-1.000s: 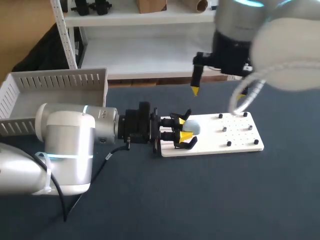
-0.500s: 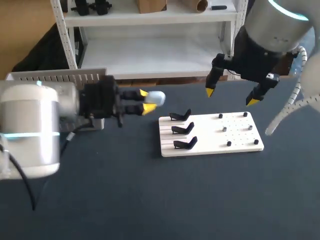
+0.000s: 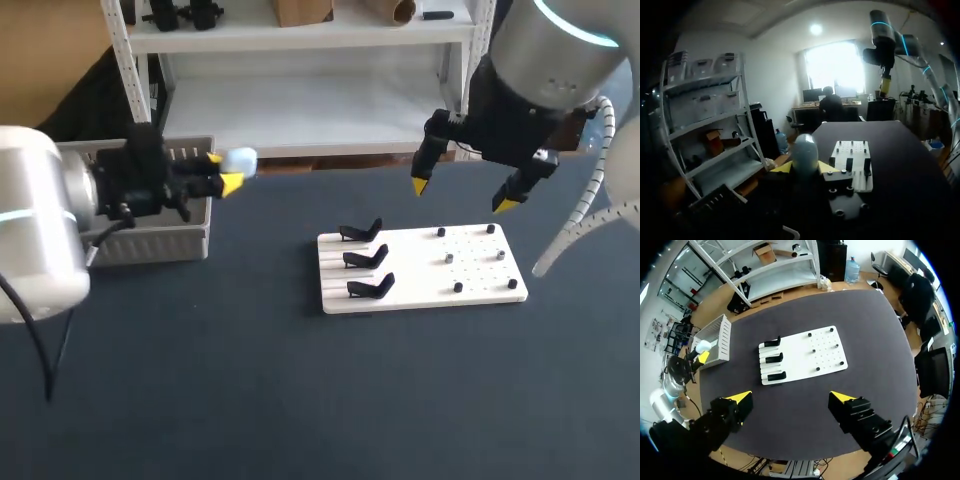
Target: Pick up each earbud case from the left stands, insert the matching earbuds, close the lid, and place the case in the box.
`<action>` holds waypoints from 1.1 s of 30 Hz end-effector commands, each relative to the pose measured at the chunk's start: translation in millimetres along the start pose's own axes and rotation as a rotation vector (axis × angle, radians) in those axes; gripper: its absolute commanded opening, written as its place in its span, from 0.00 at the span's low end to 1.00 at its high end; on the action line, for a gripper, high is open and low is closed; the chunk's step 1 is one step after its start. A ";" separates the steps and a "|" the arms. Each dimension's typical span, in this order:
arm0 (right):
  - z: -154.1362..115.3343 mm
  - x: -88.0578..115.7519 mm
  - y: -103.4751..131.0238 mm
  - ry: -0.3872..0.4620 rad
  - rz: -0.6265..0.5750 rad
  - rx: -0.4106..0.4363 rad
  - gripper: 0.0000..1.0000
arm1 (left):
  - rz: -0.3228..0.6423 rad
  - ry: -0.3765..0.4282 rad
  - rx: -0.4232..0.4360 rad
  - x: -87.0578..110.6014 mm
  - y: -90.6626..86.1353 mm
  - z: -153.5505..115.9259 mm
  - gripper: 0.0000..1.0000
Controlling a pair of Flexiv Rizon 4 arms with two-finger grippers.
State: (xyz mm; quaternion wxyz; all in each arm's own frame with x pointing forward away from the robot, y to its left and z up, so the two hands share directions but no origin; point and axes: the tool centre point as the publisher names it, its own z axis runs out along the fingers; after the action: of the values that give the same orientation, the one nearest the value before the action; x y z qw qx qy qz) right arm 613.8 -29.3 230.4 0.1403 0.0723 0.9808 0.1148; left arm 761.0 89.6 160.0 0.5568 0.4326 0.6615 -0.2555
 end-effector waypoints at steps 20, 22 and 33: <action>0.5 0.9 -0.1 -0.004 0.001 0.000 1.00 | -0.132 0.182 -0.477 52.2 129.0 -39.9 0.00; 0.5 0.9 -0.1 -0.004 0.001 0.000 1.00 | -0.151 0.183 -0.485 58.2 139.3 -39.8 0.00; 0.5 0.9 -0.1 -0.004 0.001 0.000 1.00 | -0.181 0.181 -0.463 68.8 154.1 -44.7 1.00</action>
State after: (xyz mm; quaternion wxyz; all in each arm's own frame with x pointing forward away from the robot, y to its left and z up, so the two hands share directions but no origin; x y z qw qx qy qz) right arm 613.8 -29.3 230.4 0.1404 0.0723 0.9808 0.1148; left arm 872.5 226.1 127.0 0.5312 0.2977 0.7744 -0.1720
